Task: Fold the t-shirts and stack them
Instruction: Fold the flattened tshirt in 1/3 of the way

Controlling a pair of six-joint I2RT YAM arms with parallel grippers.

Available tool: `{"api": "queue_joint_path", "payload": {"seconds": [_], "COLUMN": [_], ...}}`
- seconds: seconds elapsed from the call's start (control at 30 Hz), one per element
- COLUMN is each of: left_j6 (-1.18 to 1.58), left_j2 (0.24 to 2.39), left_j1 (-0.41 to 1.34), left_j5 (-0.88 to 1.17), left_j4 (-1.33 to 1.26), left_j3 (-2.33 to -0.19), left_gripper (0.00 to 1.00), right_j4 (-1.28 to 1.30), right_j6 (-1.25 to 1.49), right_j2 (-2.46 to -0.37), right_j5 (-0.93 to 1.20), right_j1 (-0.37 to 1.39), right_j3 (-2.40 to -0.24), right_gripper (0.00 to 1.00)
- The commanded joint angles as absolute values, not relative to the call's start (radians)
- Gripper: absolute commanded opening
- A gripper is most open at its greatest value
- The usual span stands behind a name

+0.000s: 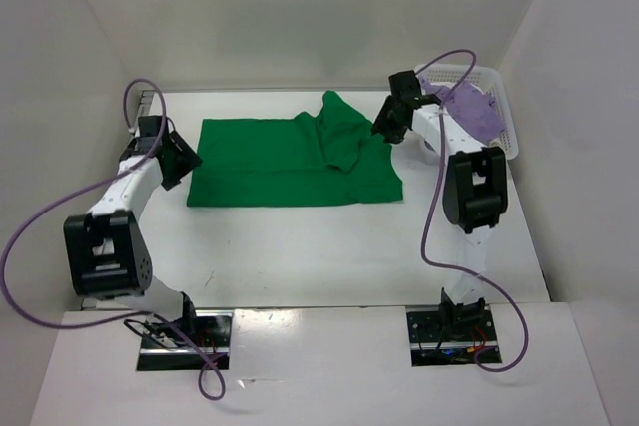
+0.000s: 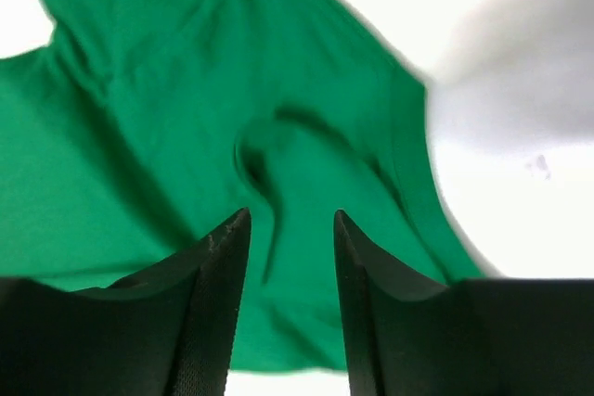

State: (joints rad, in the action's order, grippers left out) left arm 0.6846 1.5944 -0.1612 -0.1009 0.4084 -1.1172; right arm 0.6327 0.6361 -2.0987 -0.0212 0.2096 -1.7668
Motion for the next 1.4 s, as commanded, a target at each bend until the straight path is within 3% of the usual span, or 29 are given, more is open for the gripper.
{"api": "queue_joint_path", "payload": {"seconds": [0.0, 0.03, 0.17, 0.3, 0.37, 0.53, 0.63, 0.83, 1.37], "left_j6": [0.680, 0.692, 0.758, 0.810, 0.830, 0.880, 0.903, 0.925, 0.896], "left_j2": [1.439, 1.421, 1.411, 1.436, 1.448, 1.499, 1.522, 1.584, 1.594], "left_j1": [-0.179, -0.179, -0.225, -0.236, -0.247, -0.256, -0.256, -0.256, -0.256], "left_j5": [-0.086, -0.065, 0.050, 0.037, 0.028, 0.018, 0.005, 0.029, 0.002], "left_j4": [0.425, 0.425, 0.367, 0.330, 0.319, 0.256, 0.212, 0.161, 0.161], "left_j3": [-1.030, -0.994, -0.852, -0.836, -0.827, -0.795, -0.784, -0.793, -0.816], "left_gripper": [0.72, 0.70, 0.54, 0.50, 0.51, 0.51, 0.51, 0.51, 0.19], "right_j4": [0.555, 0.546, 0.485, 0.430, 0.430, 0.350, 0.309, 0.270, 0.279], "right_j6": [0.626, 0.626, 0.682, 0.729, 0.738, 0.775, 0.799, 0.859, 0.904], "right_j2": [-1.853, -1.817, -1.652, -1.505, -1.479, -1.479, -1.503, -1.548, -1.598], "right_j5": [-0.052, -0.064, 0.004, 0.051, 0.032, 0.044, 0.032, -0.008, -0.087], "right_j1": [0.213, 0.213, 0.213, 0.213, 0.213, 0.213, 0.213, 0.167, 0.167], "right_j3": [-1.627, -1.587, -1.364, -1.107, -1.054, -0.937, -0.914, -0.904, -0.856], "right_gripper": [0.48, 0.48, 0.00, 0.00, 0.07, 0.37, 0.44, 0.51, 0.51]}}
